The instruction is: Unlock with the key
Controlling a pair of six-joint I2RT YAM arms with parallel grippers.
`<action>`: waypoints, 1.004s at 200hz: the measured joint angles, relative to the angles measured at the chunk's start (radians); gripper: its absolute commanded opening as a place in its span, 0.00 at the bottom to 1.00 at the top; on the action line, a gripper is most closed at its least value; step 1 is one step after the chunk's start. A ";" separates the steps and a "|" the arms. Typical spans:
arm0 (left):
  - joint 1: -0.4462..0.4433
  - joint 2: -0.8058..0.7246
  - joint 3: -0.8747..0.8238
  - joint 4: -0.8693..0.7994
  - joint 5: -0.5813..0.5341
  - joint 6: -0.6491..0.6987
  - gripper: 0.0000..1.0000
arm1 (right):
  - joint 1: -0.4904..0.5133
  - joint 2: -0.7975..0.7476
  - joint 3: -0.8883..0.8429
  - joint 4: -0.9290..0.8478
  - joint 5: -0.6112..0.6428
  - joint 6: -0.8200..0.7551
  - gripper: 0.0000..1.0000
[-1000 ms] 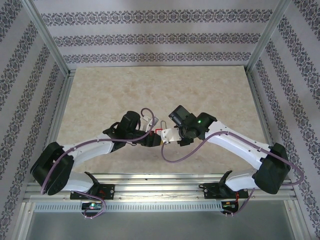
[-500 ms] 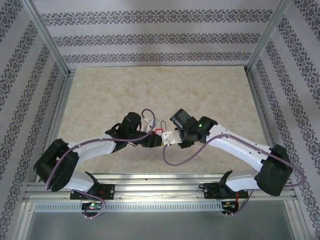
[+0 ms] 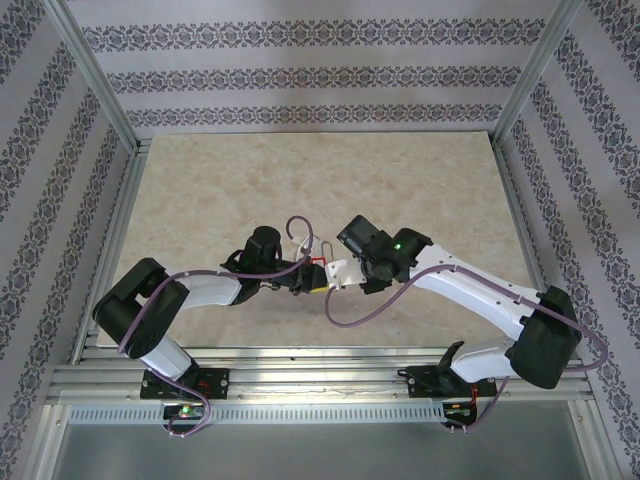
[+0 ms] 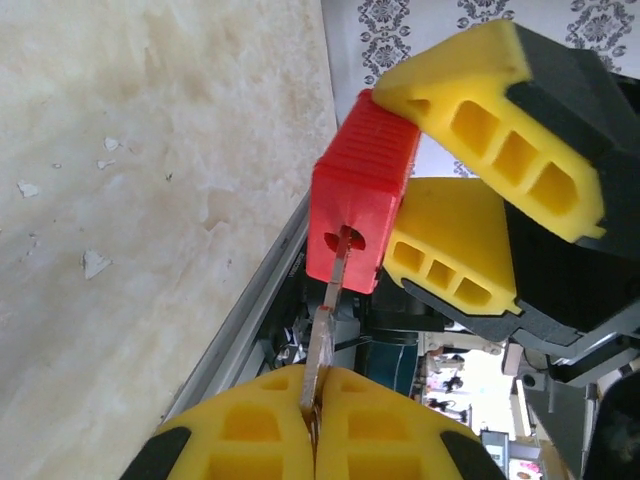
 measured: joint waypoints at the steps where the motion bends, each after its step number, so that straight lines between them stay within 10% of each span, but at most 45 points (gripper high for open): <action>1: 0.000 -0.003 0.000 -0.004 0.000 0.005 0.00 | 0.000 0.000 0.000 0.000 -0.001 0.002 0.01; 201: -0.003 -0.244 0.035 -0.351 -0.146 0.265 0.00 | -0.019 -0.035 -0.055 0.129 -0.146 0.193 0.00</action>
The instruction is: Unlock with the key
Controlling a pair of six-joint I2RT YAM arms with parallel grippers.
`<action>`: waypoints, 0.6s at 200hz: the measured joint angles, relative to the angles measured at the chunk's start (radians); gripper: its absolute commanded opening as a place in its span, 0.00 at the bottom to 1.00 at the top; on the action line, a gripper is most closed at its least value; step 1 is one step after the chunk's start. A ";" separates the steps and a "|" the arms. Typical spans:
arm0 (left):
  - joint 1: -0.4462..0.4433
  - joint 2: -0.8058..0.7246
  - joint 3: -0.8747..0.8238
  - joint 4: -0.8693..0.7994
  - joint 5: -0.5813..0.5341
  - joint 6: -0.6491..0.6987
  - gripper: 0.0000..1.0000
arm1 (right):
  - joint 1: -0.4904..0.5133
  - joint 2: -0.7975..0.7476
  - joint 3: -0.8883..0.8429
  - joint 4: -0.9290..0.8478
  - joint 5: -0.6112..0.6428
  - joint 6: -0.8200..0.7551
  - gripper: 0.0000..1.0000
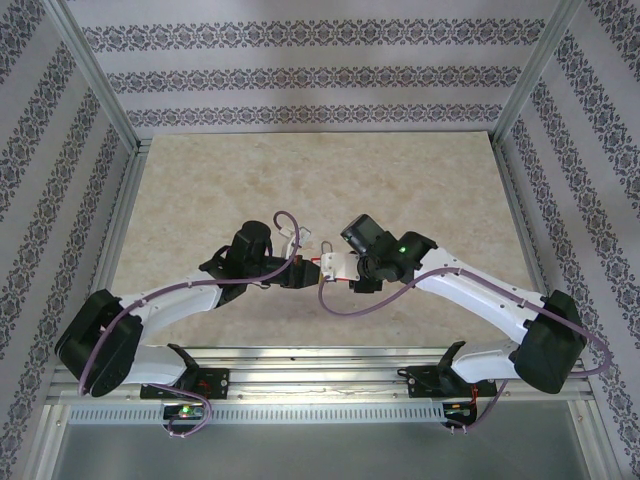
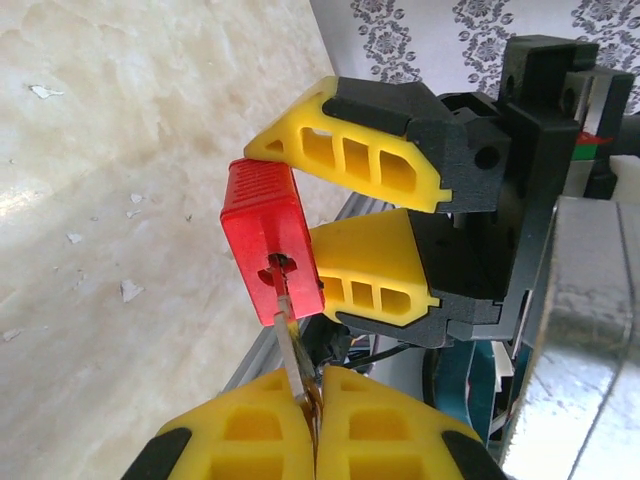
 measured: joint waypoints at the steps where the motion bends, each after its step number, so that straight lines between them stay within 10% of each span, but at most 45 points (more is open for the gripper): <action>1: 0.000 0.000 0.000 0.000 -0.001 0.000 0.00 | 0.000 0.000 0.000 0.000 0.000 0.000 0.00; 120: -0.082 -0.031 0.043 -0.156 -0.156 0.075 0.00 | 0.028 0.072 0.114 -0.174 0.041 0.021 0.00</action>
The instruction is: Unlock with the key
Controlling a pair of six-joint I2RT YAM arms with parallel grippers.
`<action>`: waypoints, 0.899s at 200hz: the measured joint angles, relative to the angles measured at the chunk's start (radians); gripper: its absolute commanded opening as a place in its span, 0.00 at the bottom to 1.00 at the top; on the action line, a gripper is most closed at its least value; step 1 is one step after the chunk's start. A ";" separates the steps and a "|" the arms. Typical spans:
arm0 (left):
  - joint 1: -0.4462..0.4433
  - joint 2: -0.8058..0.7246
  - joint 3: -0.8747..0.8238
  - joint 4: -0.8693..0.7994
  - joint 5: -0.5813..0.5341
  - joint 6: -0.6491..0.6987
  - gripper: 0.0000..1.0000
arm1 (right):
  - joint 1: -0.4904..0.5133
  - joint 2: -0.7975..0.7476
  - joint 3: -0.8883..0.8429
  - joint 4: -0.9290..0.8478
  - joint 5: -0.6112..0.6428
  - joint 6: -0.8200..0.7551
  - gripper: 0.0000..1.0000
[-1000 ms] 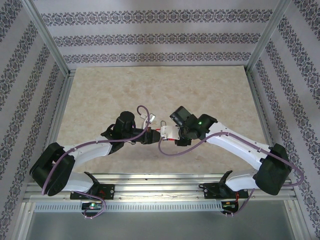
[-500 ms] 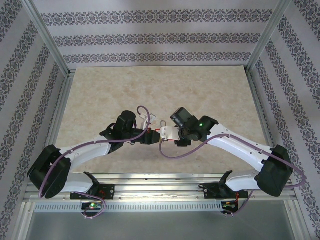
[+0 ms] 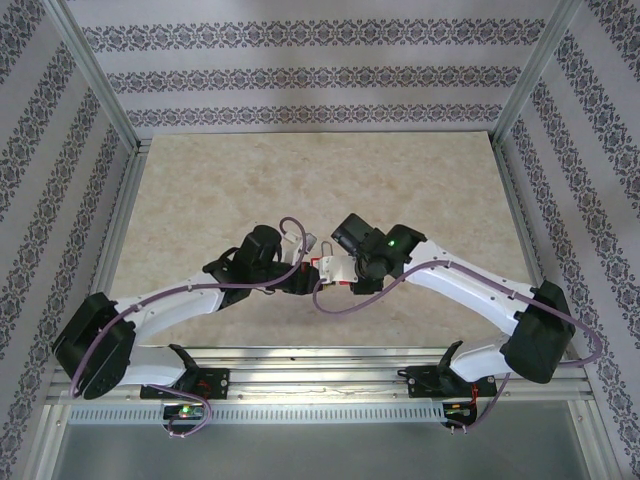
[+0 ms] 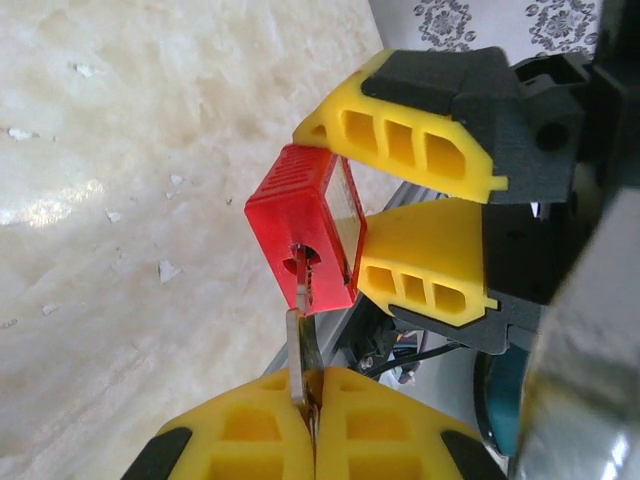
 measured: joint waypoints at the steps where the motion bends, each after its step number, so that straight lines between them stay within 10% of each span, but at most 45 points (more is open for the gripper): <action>1: 0.000 -0.001 0.000 0.000 -0.002 0.001 0.00 | -0.001 0.000 0.001 0.000 -0.002 0.001 0.00; 67: -0.002 -0.080 -0.029 0.027 -0.046 0.055 0.00 | -0.035 -0.001 0.031 -0.024 -0.131 0.081 0.00; 180: 0.000 0.008 -0.047 0.173 0.025 -0.117 0.02 | -0.011 -0.091 -0.076 0.053 -0.009 -0.003 0.00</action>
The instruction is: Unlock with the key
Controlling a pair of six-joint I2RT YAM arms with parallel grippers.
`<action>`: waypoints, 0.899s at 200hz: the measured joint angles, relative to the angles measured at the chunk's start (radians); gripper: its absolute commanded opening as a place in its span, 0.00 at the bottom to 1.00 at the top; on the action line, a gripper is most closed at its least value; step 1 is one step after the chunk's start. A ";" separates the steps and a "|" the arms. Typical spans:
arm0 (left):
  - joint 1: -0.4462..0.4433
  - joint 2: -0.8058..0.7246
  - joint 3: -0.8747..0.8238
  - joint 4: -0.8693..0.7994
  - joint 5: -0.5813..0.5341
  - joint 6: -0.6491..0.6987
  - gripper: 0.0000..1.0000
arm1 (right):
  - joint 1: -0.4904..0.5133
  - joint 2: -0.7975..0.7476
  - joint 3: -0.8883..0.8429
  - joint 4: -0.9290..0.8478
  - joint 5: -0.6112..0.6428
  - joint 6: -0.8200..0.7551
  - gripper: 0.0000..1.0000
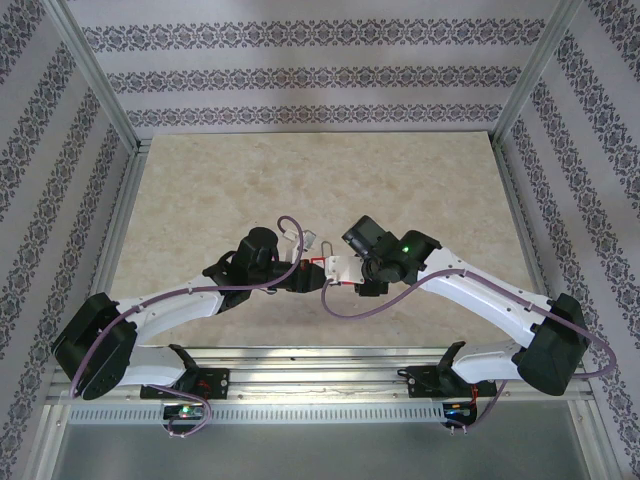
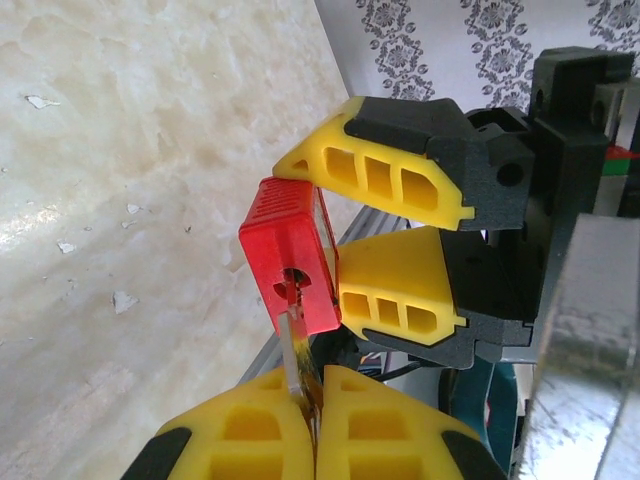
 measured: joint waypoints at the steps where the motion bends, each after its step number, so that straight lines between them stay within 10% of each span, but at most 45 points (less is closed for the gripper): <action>1: 0.000 0.000 0.000 0.000 0.000 -0.001 0.02 | 0.000 0.000 0.000 0.000 0.001 0.000 0.00; 66: -0.018 -0.003 -0.005 0.006 -0.075 -0.035 0.00 | 0.019 -0.001 -0.008 0.061 0.104 -0.105 0.00; 120: -0.085 -0.062 -0.005 -0.019 -0.222 0.090 0.02 | -0.063 -0.002 0.035 -0.008 -0.076 -0.009 0.00; 180: -0.071 -0.120 -0.004 -0.037 -0.262 0.130 0.55 | -0.049 -0.031 0.057 0.041 -0.214 0.009 0.00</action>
